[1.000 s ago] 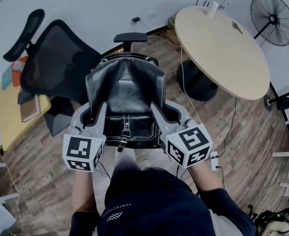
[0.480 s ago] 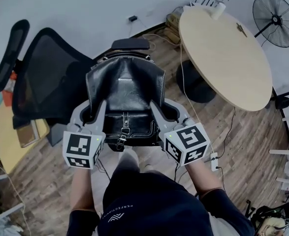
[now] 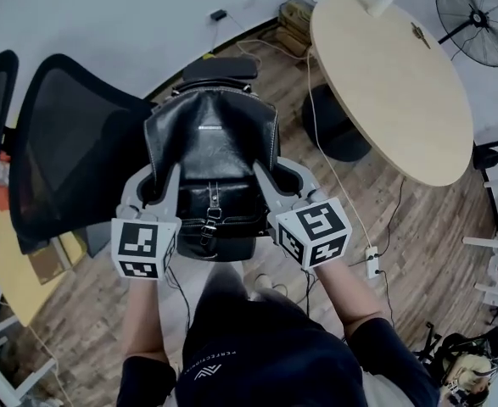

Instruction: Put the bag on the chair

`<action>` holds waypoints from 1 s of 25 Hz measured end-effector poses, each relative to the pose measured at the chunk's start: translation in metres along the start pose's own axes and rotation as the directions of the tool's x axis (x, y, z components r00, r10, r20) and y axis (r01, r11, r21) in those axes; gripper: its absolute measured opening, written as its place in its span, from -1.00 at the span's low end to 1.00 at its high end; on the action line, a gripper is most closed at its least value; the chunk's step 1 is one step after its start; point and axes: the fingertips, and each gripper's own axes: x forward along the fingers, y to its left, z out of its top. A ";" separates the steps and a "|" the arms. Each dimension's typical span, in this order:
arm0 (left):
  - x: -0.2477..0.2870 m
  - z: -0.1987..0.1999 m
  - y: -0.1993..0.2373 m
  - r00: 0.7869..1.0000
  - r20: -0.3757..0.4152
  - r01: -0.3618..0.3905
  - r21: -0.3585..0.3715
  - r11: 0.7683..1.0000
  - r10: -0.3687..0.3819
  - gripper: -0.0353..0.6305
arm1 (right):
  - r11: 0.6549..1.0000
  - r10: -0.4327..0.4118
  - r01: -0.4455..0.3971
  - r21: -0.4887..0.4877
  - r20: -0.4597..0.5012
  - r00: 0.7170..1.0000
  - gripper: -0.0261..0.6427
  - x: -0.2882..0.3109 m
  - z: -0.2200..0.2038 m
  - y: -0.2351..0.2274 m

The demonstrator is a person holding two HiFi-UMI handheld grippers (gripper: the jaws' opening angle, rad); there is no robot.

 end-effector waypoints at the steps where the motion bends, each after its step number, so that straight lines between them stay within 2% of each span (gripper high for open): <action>1: 0.005 -0.003 0.004 1.000 0.000 0.002 -0.004 1.000 -0.002 -0.73 | 1.000 -0.007 0.007 -0.002 -0.001 1.000 -0.79 0.006 -0.003 -0.002; 15: 0.066 -0.075 0.032 0.997 -0.057 0.051 -0.072 0.996 -0.055 -0.73 | 0.996 -0.081 0.082 0.024 -0.072 0.994 -0.79 0.076 -0.064 -0.026; 25: 0.096 -0.137 0.024 0.990 -0.120 0.066 -0.116 0.991 -0.079 -0.72 | 0.993 -0.102 0.111 0.047 -0.156 0.982 -0.78 0.100 -0.129 -0.046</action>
